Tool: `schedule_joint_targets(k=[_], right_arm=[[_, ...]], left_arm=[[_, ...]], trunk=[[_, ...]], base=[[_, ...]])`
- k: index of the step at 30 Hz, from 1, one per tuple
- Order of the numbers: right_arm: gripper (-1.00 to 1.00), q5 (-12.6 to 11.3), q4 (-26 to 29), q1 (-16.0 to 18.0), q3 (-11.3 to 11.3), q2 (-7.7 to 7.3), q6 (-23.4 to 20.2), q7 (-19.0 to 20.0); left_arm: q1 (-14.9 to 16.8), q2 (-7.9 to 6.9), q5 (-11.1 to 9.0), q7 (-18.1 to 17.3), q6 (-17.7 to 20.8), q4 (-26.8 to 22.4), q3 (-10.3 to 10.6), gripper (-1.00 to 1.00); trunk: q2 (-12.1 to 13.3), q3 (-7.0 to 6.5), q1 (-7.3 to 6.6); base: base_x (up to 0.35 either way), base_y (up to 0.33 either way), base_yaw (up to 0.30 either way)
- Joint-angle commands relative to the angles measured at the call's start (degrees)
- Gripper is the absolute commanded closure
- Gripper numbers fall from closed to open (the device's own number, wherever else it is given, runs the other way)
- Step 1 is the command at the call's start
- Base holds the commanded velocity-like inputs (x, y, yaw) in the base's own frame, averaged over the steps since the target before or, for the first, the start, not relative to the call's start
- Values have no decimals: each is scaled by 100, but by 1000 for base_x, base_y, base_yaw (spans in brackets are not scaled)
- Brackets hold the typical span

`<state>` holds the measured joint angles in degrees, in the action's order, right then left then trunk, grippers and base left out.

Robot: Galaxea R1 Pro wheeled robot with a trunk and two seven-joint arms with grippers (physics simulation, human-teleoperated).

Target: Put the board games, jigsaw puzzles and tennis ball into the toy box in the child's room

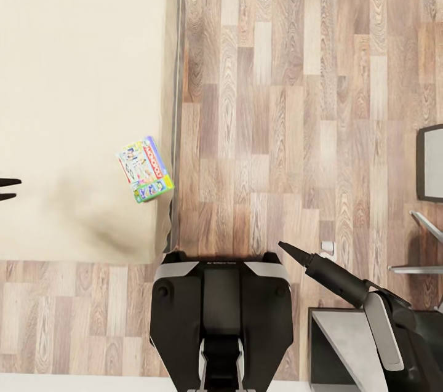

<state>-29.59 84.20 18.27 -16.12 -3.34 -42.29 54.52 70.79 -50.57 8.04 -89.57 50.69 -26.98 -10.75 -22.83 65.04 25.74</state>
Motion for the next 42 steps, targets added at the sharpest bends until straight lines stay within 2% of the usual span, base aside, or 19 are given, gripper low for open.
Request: schedule_joint_targets(k=[1, 7, 10, 21, 42], right_arm=[[-100, -20, 0, 1, -3, 0, -34, 6], [-100, -21, 0, 1, -5, 0, -34, 6], [-100, -20, 0, 1, -5, 0, -34, 6], [-100, -21, 0, 1, -5, 0, -34, 6], [-100, -21, 7, 1, -5, 0, -34, 5]], left_arm=[[1, 7, 66, -43, 62, 56, -25, -100], [-15, 93, 111, -43, 56, 629, -3, -100], [-19, 126, 119, 12, 50, 761, 5, -100], [-21, 122, 125, 102, -214, 874, 11, -100], [-27, 149, 142, 138, -269, 1136, 16, -100]], trunk=[[-9, -5, 4], [-9, -61, 4], [-9, -89, 4], [-9, -192, 4], [-9, -389, 4]], base=[[0, 0, 0], [0, 0, 0], [0, 0, 0], [0, 0, 0], [0, 0, 0]])
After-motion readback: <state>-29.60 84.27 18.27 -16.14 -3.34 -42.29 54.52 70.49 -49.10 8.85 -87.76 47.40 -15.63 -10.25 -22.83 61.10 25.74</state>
